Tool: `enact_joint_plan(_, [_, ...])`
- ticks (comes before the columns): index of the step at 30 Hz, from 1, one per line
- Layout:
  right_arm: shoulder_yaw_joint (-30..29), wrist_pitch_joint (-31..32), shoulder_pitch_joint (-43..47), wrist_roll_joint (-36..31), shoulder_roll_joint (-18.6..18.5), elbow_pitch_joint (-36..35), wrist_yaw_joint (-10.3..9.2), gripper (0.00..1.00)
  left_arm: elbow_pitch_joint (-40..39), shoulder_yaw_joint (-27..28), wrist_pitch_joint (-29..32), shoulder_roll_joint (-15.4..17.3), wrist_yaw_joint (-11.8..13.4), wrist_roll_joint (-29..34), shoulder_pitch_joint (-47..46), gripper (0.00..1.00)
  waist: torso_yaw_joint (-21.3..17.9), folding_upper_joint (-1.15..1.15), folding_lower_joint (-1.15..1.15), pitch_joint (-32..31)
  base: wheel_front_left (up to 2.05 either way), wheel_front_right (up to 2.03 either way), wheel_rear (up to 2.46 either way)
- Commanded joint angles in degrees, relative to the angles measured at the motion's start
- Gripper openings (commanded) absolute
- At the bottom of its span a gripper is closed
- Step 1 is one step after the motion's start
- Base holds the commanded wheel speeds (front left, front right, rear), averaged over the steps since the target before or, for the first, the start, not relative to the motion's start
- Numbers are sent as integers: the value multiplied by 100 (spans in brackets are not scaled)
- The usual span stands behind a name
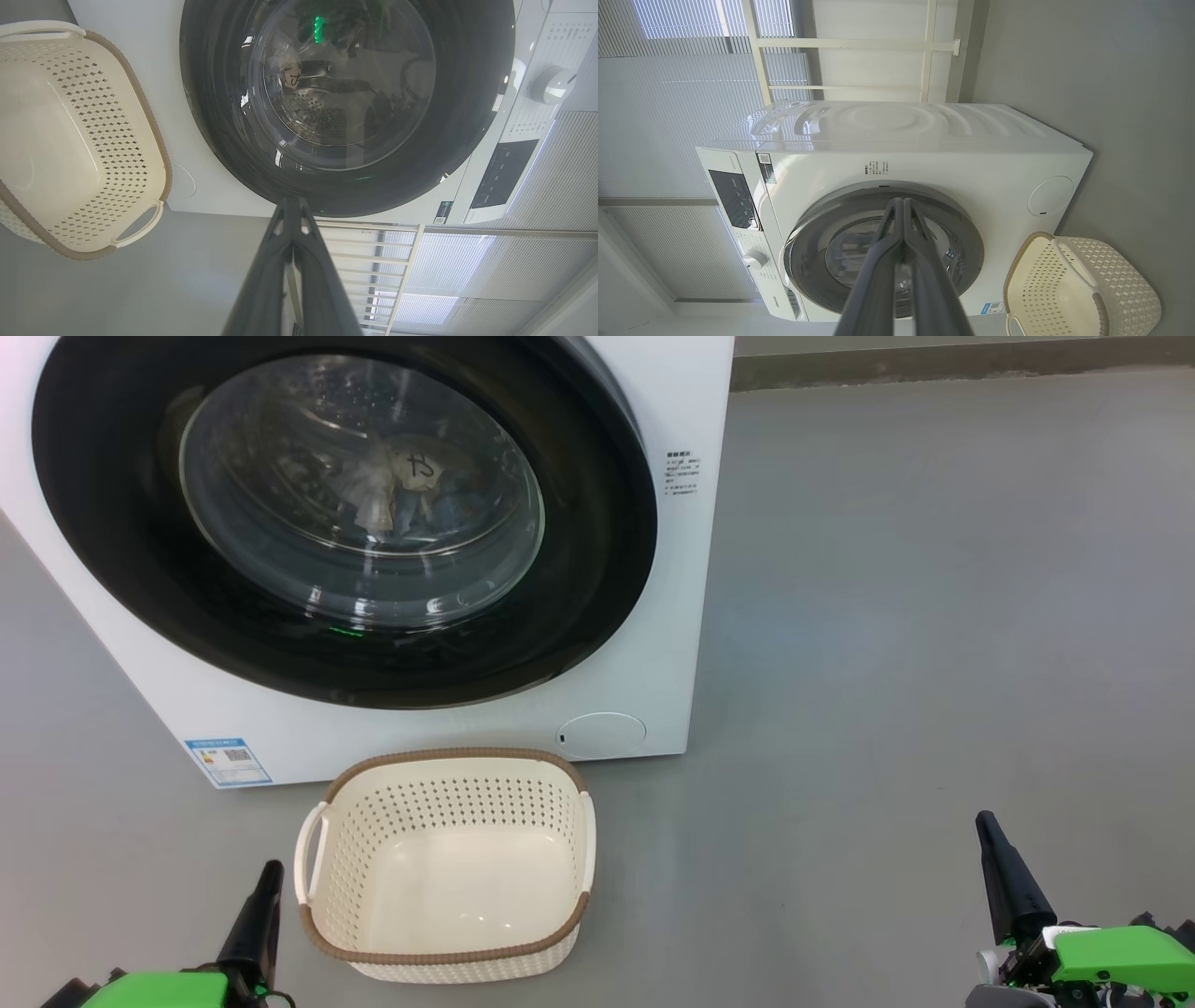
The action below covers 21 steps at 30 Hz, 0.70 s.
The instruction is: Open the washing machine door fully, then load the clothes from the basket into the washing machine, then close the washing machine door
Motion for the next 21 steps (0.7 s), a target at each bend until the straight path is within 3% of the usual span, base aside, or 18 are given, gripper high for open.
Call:
enact_joint_plan(1, [128, 41, -235, -13, -23, -139, 9, 0, -106, 198, 32, 109, -57, -43, -234, 0, 0, 0, 0, 0, 0, 0, 0])
enact_joint_plan(21, [126, 43, -235, -16, -21, -139, 9, 0, -106, 198, 32, 109, -57, -43, -234, 0, 0, 0, 0, 0, 0, 0, 0])
